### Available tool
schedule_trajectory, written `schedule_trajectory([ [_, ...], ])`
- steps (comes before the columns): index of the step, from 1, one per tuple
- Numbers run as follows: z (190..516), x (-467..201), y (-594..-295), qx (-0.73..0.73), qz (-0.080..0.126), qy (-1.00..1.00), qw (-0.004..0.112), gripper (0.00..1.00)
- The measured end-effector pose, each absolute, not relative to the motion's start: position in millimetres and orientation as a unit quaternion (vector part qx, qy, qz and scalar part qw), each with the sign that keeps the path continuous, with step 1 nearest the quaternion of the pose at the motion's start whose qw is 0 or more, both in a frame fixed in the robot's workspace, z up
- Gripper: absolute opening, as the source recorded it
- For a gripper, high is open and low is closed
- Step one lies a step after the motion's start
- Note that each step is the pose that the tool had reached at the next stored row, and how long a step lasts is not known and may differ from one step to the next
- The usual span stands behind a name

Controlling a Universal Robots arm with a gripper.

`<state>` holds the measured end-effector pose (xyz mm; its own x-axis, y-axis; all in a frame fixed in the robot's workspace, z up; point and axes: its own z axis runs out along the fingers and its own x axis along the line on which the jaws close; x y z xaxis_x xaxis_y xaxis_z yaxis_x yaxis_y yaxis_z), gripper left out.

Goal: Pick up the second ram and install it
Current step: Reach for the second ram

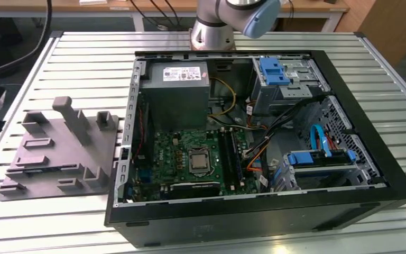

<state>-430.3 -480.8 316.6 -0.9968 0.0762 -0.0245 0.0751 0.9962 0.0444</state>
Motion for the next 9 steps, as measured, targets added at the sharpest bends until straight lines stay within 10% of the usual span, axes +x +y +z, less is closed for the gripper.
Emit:
schedule_trajectory([
  [9, 300, -400, -485, 0.038, 0.022, 0.999, 0.013, 0.10],
])
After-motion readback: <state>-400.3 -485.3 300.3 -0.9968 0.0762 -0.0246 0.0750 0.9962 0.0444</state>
